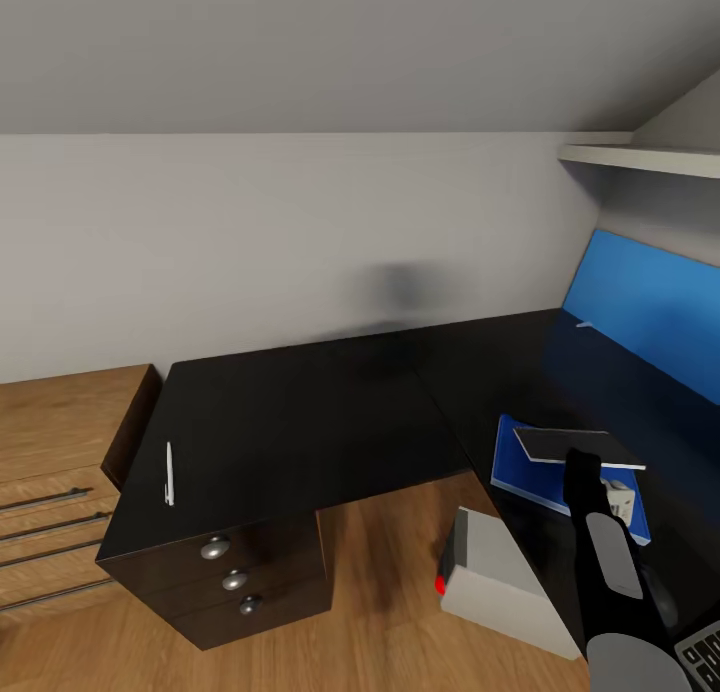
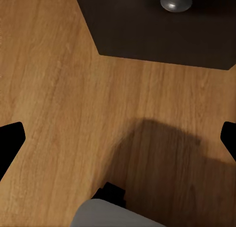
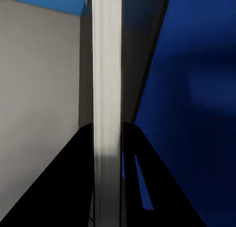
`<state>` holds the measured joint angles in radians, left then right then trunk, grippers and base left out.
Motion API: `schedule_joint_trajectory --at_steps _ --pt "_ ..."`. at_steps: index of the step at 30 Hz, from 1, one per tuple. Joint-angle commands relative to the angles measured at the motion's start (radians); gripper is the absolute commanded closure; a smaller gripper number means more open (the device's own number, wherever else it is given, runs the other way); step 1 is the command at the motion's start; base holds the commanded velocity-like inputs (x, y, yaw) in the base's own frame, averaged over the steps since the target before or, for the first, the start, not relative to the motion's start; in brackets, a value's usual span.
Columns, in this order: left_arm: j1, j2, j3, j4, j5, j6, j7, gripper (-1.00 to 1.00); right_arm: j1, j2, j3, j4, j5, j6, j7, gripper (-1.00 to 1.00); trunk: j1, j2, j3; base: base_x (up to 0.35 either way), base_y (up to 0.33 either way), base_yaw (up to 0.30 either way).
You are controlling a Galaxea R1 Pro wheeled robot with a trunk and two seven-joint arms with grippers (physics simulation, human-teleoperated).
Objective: In the bedroom, organize the workspace by keeping the computer under the desk, ensuring the monitor is on the desk, placing the keyboard on the desk next to the monitor, placing the mouse on the desk next to the keyboard, moving the folder from the swivel chair onto the desk next to the mouse, stacking the notebook on top of the folder with the pen on top of the notebook, and positioning the swivel chair next to the desk.
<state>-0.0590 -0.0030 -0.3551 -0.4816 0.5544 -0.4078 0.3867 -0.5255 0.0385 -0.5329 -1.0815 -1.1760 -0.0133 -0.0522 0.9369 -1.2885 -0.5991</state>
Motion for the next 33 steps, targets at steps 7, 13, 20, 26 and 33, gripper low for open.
schedule_joint_trajectory --at_steps 7,13,20,26,33 --pt "-0.001 0.001 -0.008 0.000 0.008 -0.005 0.007 -1.00 -0.001 0.000 0.000 -0.001 -0.011 -0.001 -0.003 1.00 0.000 -0.001 -0.001 0.048 0.000 0.000" --pt "-0.001 0.000 -0.008 0.000 0.007 -0.005 0.007 -1.00 -0.001 0.000 0.001 -0.001 -0.010 -0.002 -0.003 1.00 0.000 -0.001 -0.001 0.069 0.000 0.000" --pt "-0.001 0.000 -0.009 0.000 0.007 -0.005 0.008 -1.00 -0.001 0.000 0.001 -0.001 -0.009 -0.002 -0.003 1.00 0.000 -0.001 -0.001 0.006 0.000 0.000" --pt "-0.001 0.000 -0.009 0.000 0.008 -0.004 0.008 -1.00 -0.001 0.000 0.001 -0.001 -0.008 -0.002 -0.003 1.00 0.000 -0.001 -0.001 0.000 0.000 0.000" --pt "-0.001 0.000 -0.009 0.000 0.008 -0.004 0.008 -1.00 -0.001 0.000 0.001 -0.002 -0.007 -0.002 -0.003 1.00 0.000 -0.001 -0.001 0.000 0.000 0.000"
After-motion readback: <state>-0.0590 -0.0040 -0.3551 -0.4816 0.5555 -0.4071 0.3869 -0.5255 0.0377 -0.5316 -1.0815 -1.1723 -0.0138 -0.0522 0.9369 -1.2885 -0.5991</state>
